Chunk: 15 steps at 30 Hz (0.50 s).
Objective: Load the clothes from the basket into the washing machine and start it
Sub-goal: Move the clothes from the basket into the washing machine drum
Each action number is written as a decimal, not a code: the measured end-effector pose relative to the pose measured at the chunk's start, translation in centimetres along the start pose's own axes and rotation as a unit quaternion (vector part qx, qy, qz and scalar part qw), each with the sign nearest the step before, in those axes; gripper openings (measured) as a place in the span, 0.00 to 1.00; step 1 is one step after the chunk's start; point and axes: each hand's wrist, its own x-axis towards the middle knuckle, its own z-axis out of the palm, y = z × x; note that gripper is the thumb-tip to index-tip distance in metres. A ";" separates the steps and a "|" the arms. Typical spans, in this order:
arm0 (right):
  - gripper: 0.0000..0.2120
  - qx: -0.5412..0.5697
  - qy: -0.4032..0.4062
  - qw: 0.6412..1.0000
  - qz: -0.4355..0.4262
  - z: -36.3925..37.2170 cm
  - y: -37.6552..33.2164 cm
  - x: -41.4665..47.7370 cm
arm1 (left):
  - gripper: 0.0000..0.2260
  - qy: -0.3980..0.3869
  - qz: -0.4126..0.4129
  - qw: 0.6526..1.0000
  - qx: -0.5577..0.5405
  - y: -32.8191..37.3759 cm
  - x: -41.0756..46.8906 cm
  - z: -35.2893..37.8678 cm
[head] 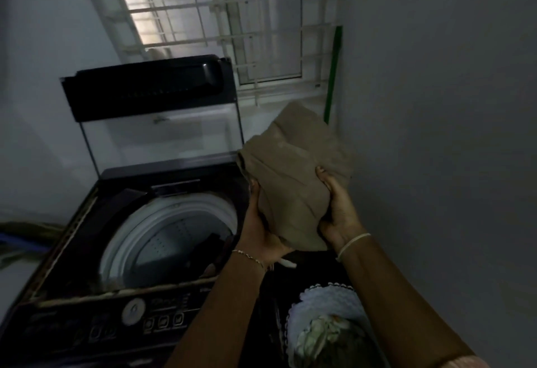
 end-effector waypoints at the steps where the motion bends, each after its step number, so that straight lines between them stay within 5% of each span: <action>1: 0.24 -0.010 -0.005 1.000 0.005 0.8 0.3 0.2 | 0.37 -0.014 0.012 1.000 -0.008 0.7 -0.4 -0.7; 5: 0.18 -0.023 -0.057 0.998 0.028 4.0 2.3 1.0 | 0.34 -0.035 0.070 0.997 -0.029 3.7 -2.1 -3.5; 15: 0.18 -0.007 -0.123 0.987 0.103 14.2 10.4 4.7 | 0.27 0.099 0.126 0.987 0.032 16.8 -9.3 -12.0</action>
